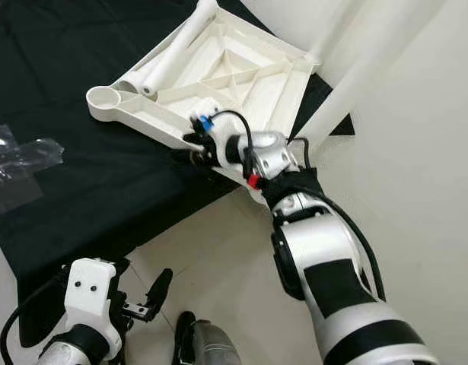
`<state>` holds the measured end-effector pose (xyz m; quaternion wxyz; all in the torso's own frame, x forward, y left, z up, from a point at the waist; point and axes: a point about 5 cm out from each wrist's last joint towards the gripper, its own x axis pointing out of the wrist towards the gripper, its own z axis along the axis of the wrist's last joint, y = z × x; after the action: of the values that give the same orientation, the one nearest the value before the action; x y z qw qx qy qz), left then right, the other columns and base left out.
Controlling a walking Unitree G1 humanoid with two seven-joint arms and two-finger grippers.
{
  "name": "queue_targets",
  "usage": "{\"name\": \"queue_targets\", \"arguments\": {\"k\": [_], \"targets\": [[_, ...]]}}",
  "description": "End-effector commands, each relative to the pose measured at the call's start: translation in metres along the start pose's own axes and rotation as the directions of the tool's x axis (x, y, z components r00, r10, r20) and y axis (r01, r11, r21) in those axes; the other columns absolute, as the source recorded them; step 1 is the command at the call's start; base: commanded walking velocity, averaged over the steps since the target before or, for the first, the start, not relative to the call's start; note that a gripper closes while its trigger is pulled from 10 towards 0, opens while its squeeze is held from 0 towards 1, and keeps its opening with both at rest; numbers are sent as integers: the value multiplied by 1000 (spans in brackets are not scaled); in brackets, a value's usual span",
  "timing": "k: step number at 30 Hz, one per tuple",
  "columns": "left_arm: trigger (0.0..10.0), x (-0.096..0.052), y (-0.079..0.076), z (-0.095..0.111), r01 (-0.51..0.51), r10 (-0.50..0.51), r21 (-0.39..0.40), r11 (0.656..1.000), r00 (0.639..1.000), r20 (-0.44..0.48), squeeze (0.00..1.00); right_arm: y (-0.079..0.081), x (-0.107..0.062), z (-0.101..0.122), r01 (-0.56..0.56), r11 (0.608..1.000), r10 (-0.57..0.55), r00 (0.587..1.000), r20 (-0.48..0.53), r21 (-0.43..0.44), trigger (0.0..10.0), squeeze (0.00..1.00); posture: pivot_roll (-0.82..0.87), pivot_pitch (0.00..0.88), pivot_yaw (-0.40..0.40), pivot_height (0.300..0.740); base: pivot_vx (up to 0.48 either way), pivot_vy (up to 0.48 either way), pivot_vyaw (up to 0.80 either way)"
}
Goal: Building children table
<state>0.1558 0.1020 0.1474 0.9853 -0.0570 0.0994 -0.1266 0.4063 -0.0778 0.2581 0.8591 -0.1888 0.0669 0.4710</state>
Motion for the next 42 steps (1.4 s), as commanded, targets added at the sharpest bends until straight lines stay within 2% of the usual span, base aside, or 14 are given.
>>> {"name": "queue_targets", "arguments": {"k": [1,5,9,11,23,24,25,26,32,36,39,40,41,42], "targets": [[10000,0,-3,-7,21,-22,-16,1000,999,-33,0,-1,-1,-5,8,1000,-7,1000,-30,25,10000,0,64,258,-267,740,0,0,0],[10000,0,-4,-6,24,-24,-15,1000,999,-28,0,6,9,-7,19,999,-14,992,-124,39,10000,0,63,263,-273,740,0,0,0],[10000,0,-4,-6,22,-22,-17,1000,999,-27,0,12,14,-7,-10,997,21,992,-125,82,10000,0,61,265,-284,740,0,0,0],[10000,0,-4,-5,16,-16,-22,1000,1000,-26,0,17,19,-3,-48,993,57,994,-89,104,10000,0,56,267,-293,740,0,0,0],[10000,0,-5,-5,18,-19,-31,999,1000,-24,0,37,39,2,-85,992,94,992,-88,94,10000,0,53,272,-295,740,0,0,0],[10000,0,-6,-5,19,-19,-32,999,1000,-24,0,40,41,3,-107,991,115,989,-97,86,4549,0,54,271,-299,740,0,0,0],[10000,0,-6,-5,18,-19,-32,999,1000,-25,0,43,42,3,-131,988,139,985,-107,79,627,0,54,271,-299,740,0,0,0],[10000,0,-6,-5,19,-19,-32,999,1000,-25,0,45,43,2,-156,985,163,979,-118,73,0,0,54,271,-299,740,0,0,0],[10000,1,-7,-5,19,-20,-33,999,999,-25,0,48,43,0,-198,980,201,968,-153,34,0,0,51,269,-302,740,0,0,0],[10000,1,-7,-5,21,-22,-32,999,999,-26,0,50,41,4,-275,961,270,953,-137,-18,0,0,51,267,-301,740,0,0,0],[10000,1,-7,-6,23,-24,-31,999,999,-28,0,53,40,7,-345,937,337,935,-113,-56,0,0,50,267,-299,740,0,0,0],[10000,1,-7,-6,24,-25,-32,999,999,-28,0,54,39,8,-373,924,365,925,-106,-80,0,0,50,267,-299,740,0,0,0],[10000,1,-7,-5,25,-26,-32,999,999,-27,0,57,38,10,-424,894,414,905,-96,-144,0,0,51,266,-299,740,0,0,0],[10000,1,-7,-5,25,-26,-32,999,999,-27,0,57,38,10,-424,894,414,905,-96,-144,0,0,51,266,-299,740,0,0,0]]}}
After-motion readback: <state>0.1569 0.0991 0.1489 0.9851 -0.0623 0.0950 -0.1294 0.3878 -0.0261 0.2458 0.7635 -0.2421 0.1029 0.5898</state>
